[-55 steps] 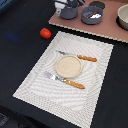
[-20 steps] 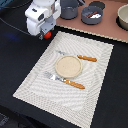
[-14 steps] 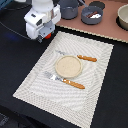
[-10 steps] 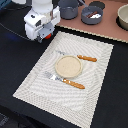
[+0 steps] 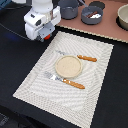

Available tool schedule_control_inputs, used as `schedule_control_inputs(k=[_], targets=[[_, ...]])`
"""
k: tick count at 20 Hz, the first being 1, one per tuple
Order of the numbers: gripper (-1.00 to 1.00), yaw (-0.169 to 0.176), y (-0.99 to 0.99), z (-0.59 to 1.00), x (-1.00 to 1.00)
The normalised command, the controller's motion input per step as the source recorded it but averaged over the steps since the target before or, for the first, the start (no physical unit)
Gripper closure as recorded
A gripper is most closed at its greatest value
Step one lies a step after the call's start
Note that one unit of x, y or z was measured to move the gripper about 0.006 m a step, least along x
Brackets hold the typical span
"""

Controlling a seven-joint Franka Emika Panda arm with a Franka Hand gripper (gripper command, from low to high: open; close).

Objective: Place the fish, sausage, and tomato into the frying pan.

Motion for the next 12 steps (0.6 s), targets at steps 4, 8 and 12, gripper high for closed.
schedule_control_inputs(k=[4, 8, 12], targets=[[1.0, 0.005, 0.38, 1.0, 1.0], [1.0, 0.0, 0.42, 1.0, 1.0], [1.0, 0.0, 0.4, 1.0, 1.0]])
